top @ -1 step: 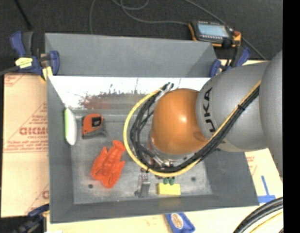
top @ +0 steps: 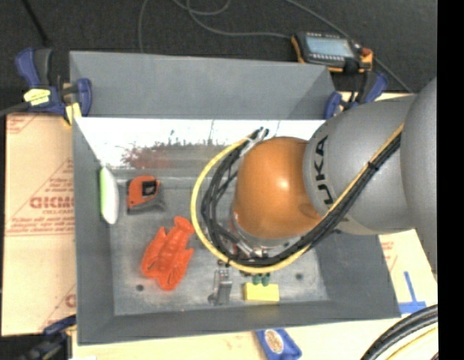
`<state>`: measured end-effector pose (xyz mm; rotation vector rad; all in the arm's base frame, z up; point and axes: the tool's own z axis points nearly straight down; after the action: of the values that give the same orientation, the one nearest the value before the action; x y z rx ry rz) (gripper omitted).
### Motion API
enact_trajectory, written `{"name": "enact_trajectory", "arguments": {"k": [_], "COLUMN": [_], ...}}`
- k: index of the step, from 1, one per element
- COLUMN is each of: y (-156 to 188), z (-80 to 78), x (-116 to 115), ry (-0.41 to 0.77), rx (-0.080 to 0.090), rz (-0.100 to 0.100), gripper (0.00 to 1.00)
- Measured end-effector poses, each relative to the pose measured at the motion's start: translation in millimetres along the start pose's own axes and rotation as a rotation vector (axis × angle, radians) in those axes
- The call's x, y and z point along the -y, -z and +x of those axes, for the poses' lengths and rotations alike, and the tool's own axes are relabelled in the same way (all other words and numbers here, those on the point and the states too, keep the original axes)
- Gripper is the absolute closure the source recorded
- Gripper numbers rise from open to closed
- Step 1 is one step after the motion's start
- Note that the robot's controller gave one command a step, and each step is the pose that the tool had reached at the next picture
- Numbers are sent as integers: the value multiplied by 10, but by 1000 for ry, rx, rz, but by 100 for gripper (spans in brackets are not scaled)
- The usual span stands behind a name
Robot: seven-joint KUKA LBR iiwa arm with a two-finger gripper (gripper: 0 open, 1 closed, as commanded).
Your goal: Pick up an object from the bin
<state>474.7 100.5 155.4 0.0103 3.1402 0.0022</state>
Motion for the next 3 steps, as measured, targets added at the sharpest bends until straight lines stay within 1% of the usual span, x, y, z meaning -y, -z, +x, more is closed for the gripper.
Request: {"name": "enact_trajectory", "arguments": {"k": [1, 2, 3], "y": [-404, -837, -840], "z": [-38, -195, -417], "x": [-194, -575, -522], "ry": [-63, -173, -266], "rx": [6, 2, 5], "rz": [-1, 0, -1], "gripper": [0, 0, 100]}}
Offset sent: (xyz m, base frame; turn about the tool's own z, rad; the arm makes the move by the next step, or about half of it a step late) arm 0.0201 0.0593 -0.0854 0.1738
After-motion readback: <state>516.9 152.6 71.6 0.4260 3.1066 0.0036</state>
